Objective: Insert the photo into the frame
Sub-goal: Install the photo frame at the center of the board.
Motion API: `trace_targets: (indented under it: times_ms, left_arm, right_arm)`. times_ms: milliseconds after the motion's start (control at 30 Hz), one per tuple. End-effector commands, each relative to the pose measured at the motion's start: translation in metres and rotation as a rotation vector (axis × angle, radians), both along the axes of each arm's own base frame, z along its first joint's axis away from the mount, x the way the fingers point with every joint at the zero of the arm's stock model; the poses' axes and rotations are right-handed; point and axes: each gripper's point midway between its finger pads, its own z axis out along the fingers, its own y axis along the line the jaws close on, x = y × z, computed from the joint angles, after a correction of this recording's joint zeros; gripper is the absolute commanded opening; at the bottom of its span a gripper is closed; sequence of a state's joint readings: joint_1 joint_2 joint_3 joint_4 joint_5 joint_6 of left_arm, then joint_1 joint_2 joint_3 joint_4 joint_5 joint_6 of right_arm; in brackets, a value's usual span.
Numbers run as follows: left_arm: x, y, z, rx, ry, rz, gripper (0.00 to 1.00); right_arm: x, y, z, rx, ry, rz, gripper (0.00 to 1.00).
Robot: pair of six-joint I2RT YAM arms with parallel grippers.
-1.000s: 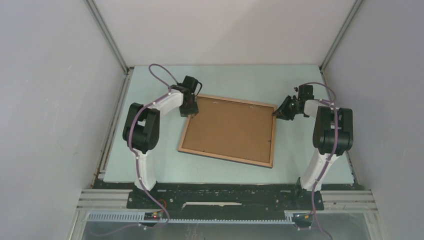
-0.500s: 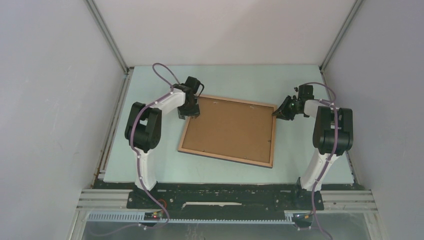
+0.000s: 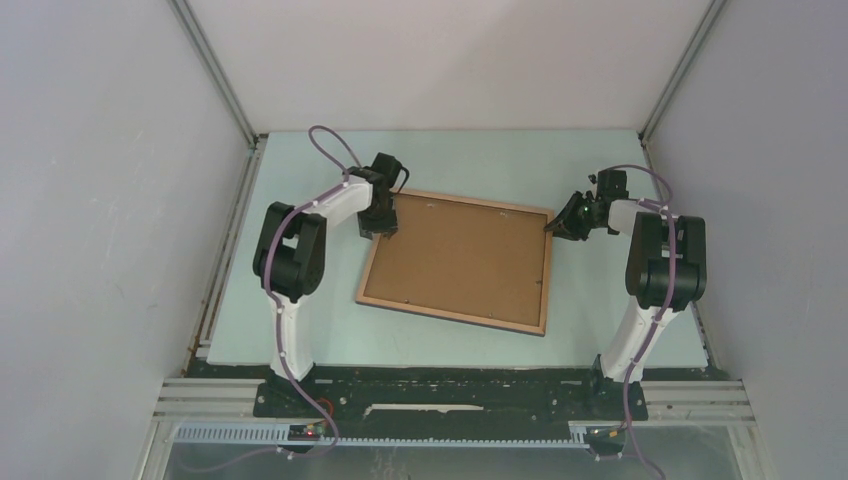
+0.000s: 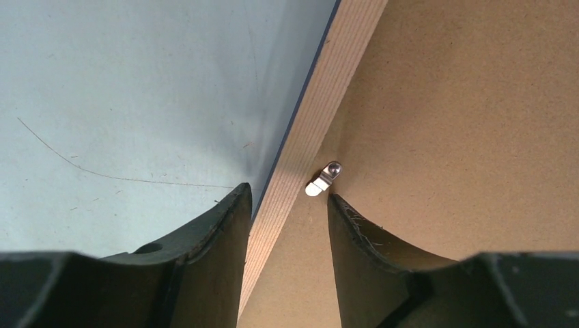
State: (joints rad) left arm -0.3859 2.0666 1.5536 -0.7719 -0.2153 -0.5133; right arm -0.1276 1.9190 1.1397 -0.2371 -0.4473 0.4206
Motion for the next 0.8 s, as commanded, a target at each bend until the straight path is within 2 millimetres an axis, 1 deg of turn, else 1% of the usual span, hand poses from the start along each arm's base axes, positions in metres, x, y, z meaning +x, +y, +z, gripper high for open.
trace_targets:
  times_ms: [0, 100, 367, 600, 667, 767]
  left_arm:
    - [0.012, 0.001, 0.004, 0.004, -0.013, 0.003, 0.52]
    - [0.015, 0.004, 0.001, 0.000, -0.001, 0.024, 0.49]
    - [0.020, 0.017, 0.002, 0.015, -0.019, 0.093, 0.26]
    - [0.021, 0.022, 0.001, 0.041, -0.023, 0.123, 0.18]
    - [0.021, 0.024, 0.002, 0.051, -0.025, 0.135, 0.15]
    - [0.019, 0.028, 0.008, 0.058, -0.048, 0.153, 0.13]
  right_arm:
    - [0.000, 0.008, 0.000, 0.038, -0.001, 0.010, 0.16]
    - [0.001, 0.008, -0.001, 0.040, -0.001, 0.011, 0.16]
    - [0.001, 0.008, -0.001, 0.039, -0.001, 0.009, 0.16]
    - [0.000, 0.009, -0.001, 0.040, 0.000, 0.013, 0.16]
    - [0.000, 0.009, -0.001, 0.040, 0.000, 0.013, 0.16]
    - [0.000, 0.009, -0.001, 0.041, 0.000, 0.014, 0.16]
